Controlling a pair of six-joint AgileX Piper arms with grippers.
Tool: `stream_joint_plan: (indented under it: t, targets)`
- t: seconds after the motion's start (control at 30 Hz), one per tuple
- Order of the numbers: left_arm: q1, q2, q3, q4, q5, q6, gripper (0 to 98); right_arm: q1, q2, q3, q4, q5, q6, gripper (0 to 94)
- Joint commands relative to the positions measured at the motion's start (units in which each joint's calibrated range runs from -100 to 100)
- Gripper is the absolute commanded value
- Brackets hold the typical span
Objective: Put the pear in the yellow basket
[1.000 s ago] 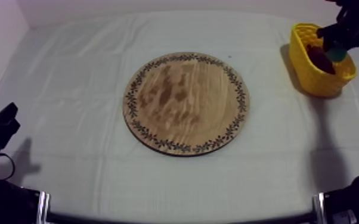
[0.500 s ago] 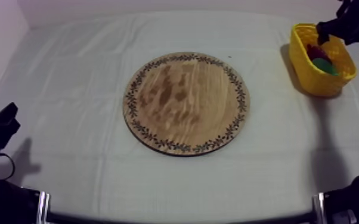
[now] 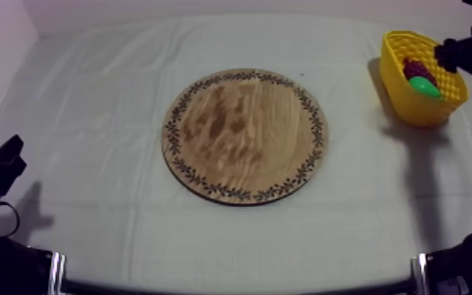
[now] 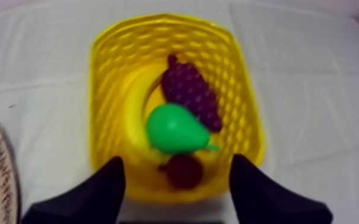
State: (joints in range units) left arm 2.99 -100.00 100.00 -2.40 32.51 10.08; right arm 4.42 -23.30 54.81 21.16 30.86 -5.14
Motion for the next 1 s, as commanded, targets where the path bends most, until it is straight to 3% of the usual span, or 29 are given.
stream_joint_plan:
  t: [0.0,0.1,0.2,0.43,0.53,0.63,0.8,0.97]
  targets:
    - [0.01,0.0,0.0,-0.02,-0.01,0.01,0.1,-0.36,-17.36,14.02,-1.71,-2.19,0.98,43.6]
    - [0.01,0.0,0.0,-0.02,-0.01,0.01,0.1,0.01,-27.42,21.36,-4.96,-5.46,4.01,39.5]
    - [0.01,0.0,0.0,-0.02,-0.01,0.01,0.1,0.28,-37.38,28.29,-9.9,-7.69,8.91,35.3]
    - [0.01,0.0,0.0,-0.02,-0.01,0.01,0.1,-0.56,-54.7,38.59,-17.54,-4.81,16.65,20.5]
    - [0.01,0.0,0.0,-0.02,-0.01,0.01,0.1,-0.65,-60.16,42.03,-19.47,-3.85,18.22,9.2]
    - [0.01,0.0,0.0,-0.02,-0.01,0.01,0.1,-1.14,-64.95,44.02,-21.36,-1.21,19.39,3.5]
    - [0.01,0.0,0.0,0.0,-0.01,0.02,0.1,-2.13,-70.77,44.52,-22.45,5.18,17.4,1.1]
    - [0.01,0.0,0.0,-0.01,-0.01,0.05,0.1,-2.32,-72.1,44.7,-22.66,6.88,16.39,0.7]
